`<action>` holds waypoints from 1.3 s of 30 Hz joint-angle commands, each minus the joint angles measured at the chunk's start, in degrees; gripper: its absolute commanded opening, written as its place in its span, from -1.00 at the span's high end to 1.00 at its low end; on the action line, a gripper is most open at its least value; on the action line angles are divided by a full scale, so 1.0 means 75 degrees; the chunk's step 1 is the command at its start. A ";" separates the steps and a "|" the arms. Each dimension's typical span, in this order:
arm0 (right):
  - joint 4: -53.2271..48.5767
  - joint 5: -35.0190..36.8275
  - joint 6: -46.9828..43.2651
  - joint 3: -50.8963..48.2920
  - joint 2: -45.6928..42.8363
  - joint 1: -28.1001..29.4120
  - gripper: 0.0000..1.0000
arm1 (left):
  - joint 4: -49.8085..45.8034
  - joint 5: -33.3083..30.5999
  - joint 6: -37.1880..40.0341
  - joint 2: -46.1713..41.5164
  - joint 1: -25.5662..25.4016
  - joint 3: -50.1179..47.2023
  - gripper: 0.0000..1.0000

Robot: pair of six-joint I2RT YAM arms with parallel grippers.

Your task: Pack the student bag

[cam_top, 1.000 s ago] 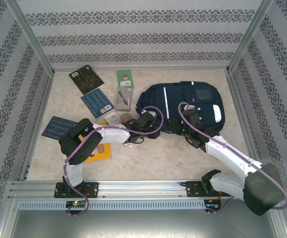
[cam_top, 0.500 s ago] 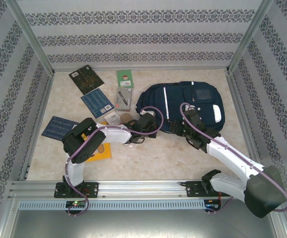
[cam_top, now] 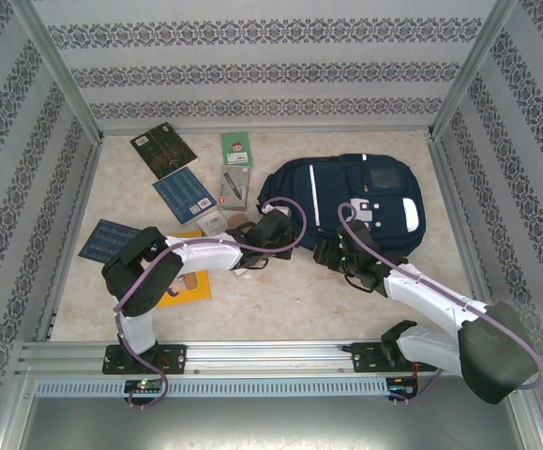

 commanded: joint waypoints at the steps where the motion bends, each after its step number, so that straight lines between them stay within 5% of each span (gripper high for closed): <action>1: 0.0666 -0.0234 0.0227 -0.0206 -0.0153 -0.0174 0.01 | -0.0137 0.0035 0.0152 -0.0295 -0.0056 -0.0016 0.68; 10: 0.0129 0.0370 -0.0310 0.0198 -0.0591 0.0354 -0.11 | -0.0493 -0.0602 0.0155 -0.0923 -0.0033 -0.0041 0.55; 16: -0.0255 0.1535 -0.2997 0.1136 -0.0376 0.0798 0.01 | -0.0867 -0.0775 0.0132 -0.1437 -0.0015 -0.0025 0.11; 19: -0.0328 0.1488 -0.4335 0.1443 0.0025 0.0786 0.05 | -0.0928 -0.0962 0.0097 -0.1641 -0.0009 -0.0107 -0.31; 26: -0.0512 0.0929 -0.5162 0.2773 0.1757 0.0366 0.19 | -0.1552 -0.1809 -0.0130 -0.2240 0.0136 -0.0268 -0.31; 32: -0.0549 0.0803 -0.5610 0.3988 0.3358 0.0420 0.10 | -0.1985 -0.2439 -0.0314 -0.2788 0.0222 -0.0540 -0.27; 39: -0.0801 0.1427 -0.5586 0.4896 0.4737 0.0374 0.10 | -0.1962 -0.2367 -0.0546 -0.3163 0.0272 -0.0979 -0.27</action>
